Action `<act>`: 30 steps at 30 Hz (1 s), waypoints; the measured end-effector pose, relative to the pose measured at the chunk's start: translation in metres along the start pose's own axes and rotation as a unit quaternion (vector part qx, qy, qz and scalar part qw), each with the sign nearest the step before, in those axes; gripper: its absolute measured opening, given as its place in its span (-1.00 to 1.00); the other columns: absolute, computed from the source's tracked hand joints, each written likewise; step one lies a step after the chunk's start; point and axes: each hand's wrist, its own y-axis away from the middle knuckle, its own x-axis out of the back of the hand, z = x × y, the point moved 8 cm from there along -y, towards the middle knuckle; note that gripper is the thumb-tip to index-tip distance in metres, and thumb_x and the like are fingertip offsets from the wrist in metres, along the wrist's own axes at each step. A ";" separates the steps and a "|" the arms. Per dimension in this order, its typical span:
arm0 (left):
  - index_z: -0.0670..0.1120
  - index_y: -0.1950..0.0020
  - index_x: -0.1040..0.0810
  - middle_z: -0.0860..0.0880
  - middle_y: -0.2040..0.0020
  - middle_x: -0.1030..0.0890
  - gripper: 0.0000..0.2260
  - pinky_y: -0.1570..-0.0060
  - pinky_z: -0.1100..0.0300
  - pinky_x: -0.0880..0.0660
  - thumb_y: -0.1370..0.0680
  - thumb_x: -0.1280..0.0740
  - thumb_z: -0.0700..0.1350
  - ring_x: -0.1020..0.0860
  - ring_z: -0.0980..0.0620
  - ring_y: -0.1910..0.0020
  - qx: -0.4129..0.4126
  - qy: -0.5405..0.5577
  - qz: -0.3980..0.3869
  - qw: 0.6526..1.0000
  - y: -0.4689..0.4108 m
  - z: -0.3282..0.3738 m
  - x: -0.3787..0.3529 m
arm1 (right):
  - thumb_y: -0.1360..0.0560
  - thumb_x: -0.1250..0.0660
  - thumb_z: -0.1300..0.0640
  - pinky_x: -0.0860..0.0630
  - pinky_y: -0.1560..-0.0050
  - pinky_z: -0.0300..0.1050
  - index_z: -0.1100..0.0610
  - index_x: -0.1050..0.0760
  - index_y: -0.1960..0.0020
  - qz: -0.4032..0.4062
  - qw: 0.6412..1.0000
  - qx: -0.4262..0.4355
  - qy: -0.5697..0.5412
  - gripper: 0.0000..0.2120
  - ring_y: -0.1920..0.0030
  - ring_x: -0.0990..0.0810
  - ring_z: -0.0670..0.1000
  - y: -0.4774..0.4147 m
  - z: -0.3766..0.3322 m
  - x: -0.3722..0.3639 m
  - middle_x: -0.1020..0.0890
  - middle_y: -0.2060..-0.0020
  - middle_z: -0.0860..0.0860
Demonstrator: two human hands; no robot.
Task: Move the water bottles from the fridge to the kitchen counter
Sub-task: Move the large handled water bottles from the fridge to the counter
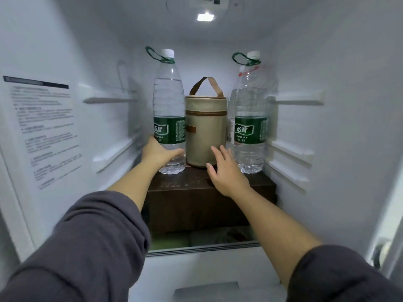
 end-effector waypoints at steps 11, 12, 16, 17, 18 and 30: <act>0.04 -0.23 -0.38 0.08 -0.16 -0.58 -0.25 -0.03 0.16 -0.48 -0.16 -0.59 0.22 -0.57 0.06 -0.08 -0.029 0.019 -0.052 0.998 0.077 0.019 0.024 | -0.66 -0.07 -0.08 -0.07 -0.53 0.13 -0.03 0.00 -0.59 -0.002 1.000 0.004 0.014 -0.45 -0.59 0.13 0.06 0.006 -0.007 0.002 0.01 -0.60 0.01; 0.03 -0.24 -0.37 0.07 -0.15 -0.58 -0.25 -0.03 0.17 -0.47 -0.17 -0.59 0.20 -0.56 0.06 -0.08 -0.026 0.020 -0.053 0.998 0.078 0.019 0.024 | -0.66 -0.07 -0.08 -0.07 -0.52 0.13 -0.03 0.00 -0.59 -0.002 1.000 0.003 0.014 -0.45 -0.59 0.13 0.06 0.006 -0.007 0.002 0.01 -0.60 0.01; 0.04 -0.24 -0.35 0.14 -0.07 -0.52 -0.30 0.03 0.25 -0.40 -0.22 -0.59 0.17 -0.49 0.15 0.01 -0.029 0.028 -0.050 0.998 0.080 0.018 0.024 | -0.66 -0.08 -0.07 -0.11 -0.50 0.10 -0.02 -0.02 -0.59 0.001 1.000 0.001 0.007 -0.45 -0.59 0.10 0.03 0.005 -0.006 0.003 0.00 -0.60 0.00; 0.04 -0.26 -0.35 0.15 -0.05 -0.50 -0.28 0.04 0.25 -0.39 -0.22 -0.59 0.18 -0.48 0.15 0.01 -0.028 0.028 -0.051 0.998 0.080 0.017 0.024 | -0.66 -0.08 -0.07 -0.12 -0.50 0.10 -0.02 -0.02 -0.59 0.001 1.000 -0.002 0.000 -0.45 -0.59 0.08 0.02 0.005 -0.006 0.003 -0.01 -0.60 -0.01; 0.03 -0.27 -0.35 0.15 -0.05 -0.50 -0.26 0.04 0.25 -0.39 -0.21 -0.58 0.19 -0.47 0.15 0.01 -0.027 0.025 -0.054 0.998 0.080 0.016 0.024 | -0.66 -0.09 -0.07 -0.14 -0.50 0.08 -0.02 -0.02 -0.59 0.001 1.000 -0.004 -0.011 -0.45 -0.59 0.04 0.02 0.006 -0.005 0.004 -0.02 -0.60 -0.01; 0.04 -0.32 -0.34 0.06 -0.24 -0.56 -0.23 -0.06 0.16 -0.43 -0.22 -0.57 0.23 -0.53 0.06 -0.13 -0.027 0.006 -0.071 0.997 0.078 0.014 0.021 | -0.51 -0.31 -0.24 -0.40 -0.34 0.14 0.03 -0.07 -0.57 0.081 0.925 0.000 -0.371 -0.22 -0.33 -0.38 0.02 -0.062 -0.105 0.120 -0.36 -0.43 0.05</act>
